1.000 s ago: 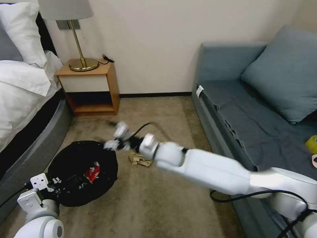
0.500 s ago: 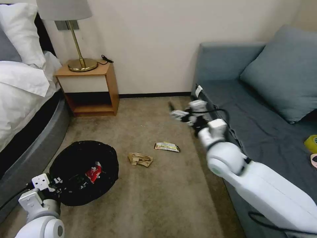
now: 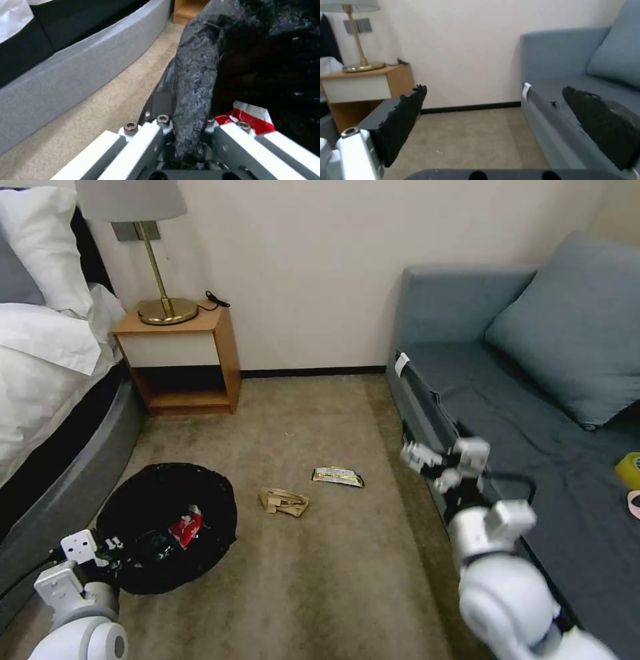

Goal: Pick up the trash bin, then pick up the garbage on the floor and place it into the trash bin.

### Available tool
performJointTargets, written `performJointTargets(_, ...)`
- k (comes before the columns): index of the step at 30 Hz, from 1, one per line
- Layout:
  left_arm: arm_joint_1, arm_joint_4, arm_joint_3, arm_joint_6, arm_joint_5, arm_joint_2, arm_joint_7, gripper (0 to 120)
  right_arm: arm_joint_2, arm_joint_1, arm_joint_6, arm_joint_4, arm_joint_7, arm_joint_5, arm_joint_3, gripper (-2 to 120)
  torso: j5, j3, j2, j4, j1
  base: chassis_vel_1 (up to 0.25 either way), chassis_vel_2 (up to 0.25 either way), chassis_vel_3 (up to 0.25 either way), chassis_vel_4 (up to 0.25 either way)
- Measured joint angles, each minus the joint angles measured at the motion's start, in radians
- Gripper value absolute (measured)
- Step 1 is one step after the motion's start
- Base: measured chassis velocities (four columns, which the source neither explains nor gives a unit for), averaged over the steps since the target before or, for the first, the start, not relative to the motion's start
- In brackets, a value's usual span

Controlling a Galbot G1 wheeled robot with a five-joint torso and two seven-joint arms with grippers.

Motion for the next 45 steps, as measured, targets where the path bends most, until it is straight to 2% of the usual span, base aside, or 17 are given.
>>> performJointTargets(2,0.002,-0.002,0.000,-0.001,-0.002,0.002,0.002,1,0.044,-0.020,0.027,-0.015,-0.035,-0.052,-0.012,100,-0.0001,0.000,0.000,0.0002,0.000,0.000,0.000,0.000,0.000)
performJointTargets(4,0.003,-0.004,0.001,-0.002,-0.004,0.003,0.004,1,0.057,-0.025,0.056,-0.028,-0.068,-0.072,-0.012,100,0.0001,0.000,0.000,0.0002,0.000,0.000,0.000,0.000,0.000)
performJointTargets(14,0.007,-0.007,0.001,-0.022,-0.007,0.003,0.020,1,0.077,-0.034,0.154,-0.078,-0.179,-0.106,-0.006,100,0.0001,0.000,0.000,0.0002,0.000,0.000,0.000,0.000,0.000)
performJointTargets(25,0.008,-0.008,0.001,-0.024,-0.007,0.000,0.020,1,0.070,-0.021,0.163,-0.096,-0.187,-0.105,-0.013,100,0.0002,0.000,0.000,0.0002,0.000,-0.024,0.024,0.024,-0.027)
performJointTargets(45,0.003,-0.005,0.001,-0.028,0.000,-0.009,0.020,1,0.049,0.009,0.165,-0.124,-0.180,-0.091,-0.031,100,0.0001,0.000,0.000,0.0001,0.000,-0.132,0.145,0.137,-0.141)
